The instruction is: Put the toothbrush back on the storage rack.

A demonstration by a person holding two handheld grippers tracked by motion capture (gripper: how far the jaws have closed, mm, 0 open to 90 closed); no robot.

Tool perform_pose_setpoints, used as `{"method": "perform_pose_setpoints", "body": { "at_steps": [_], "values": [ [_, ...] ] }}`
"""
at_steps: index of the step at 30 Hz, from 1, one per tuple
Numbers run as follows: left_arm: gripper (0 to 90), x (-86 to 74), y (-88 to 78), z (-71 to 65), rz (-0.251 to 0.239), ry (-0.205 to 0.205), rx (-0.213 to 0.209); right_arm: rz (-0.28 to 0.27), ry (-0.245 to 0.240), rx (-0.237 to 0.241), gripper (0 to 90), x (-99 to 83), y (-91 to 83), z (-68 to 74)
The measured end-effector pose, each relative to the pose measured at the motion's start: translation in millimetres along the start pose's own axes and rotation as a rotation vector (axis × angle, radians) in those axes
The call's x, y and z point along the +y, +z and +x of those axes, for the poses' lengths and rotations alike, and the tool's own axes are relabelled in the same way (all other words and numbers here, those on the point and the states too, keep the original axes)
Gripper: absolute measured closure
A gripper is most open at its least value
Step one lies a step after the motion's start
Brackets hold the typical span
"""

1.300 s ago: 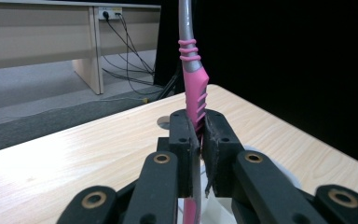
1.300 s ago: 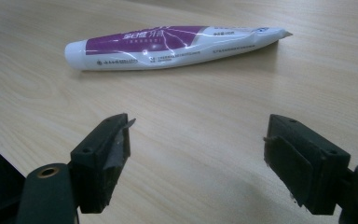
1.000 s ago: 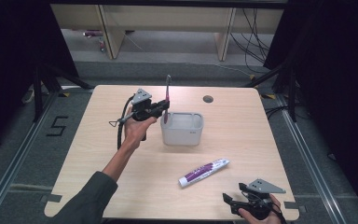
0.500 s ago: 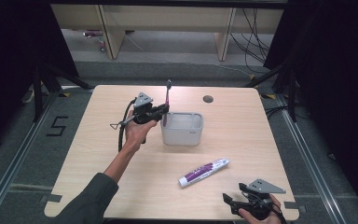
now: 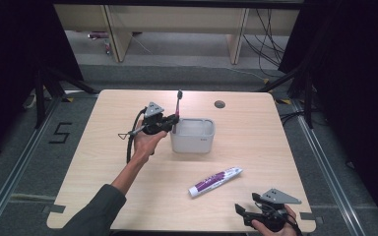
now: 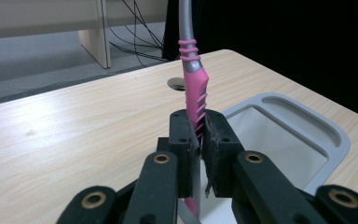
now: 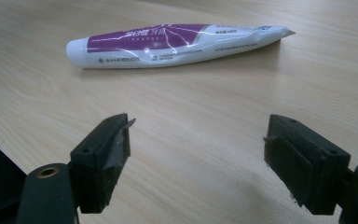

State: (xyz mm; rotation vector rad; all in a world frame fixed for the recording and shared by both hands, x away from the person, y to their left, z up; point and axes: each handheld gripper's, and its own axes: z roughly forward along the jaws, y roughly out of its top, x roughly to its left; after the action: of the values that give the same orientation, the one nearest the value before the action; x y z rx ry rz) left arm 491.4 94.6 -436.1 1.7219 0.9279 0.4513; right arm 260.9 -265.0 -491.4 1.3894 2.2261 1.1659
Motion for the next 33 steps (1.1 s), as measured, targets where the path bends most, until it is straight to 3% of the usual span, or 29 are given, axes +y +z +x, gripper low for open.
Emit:
{"method": "perform_pose_setpoints", "body": {
  "at_steps": [2,10,15,25,33],
  "values": [
    [81.7,-0.9,0.7,-0.5,0.005,0.002,0.001,-0.008,-0.026,-0.006,23.0,0.2,0.3,-2.3],
    [81.6,-1.0,0.6,-1.5,0.019,0.025,-0.002,-0.011,0.003,0.020,23.1,-0.5,1.7,0.7],
    [81.6,-1.0,0.1,-1.4,0.023,0.029,-0.002,-0.011,-0.011,0.000,23.0,-0.2,0.1,-0.6],
    [81.2,-3.3,0.6,-0.2,0.041,0.026,0.001,0.009,0.004,0.010,23.1,0.2,-0.7,0.6],
    [80.7,-3.4,0.8,-1.3,0.058,0.050,0.013,-0.001,-0.013,0.004,23.0,0.2,-0.2,-0.3]
  ]
}}
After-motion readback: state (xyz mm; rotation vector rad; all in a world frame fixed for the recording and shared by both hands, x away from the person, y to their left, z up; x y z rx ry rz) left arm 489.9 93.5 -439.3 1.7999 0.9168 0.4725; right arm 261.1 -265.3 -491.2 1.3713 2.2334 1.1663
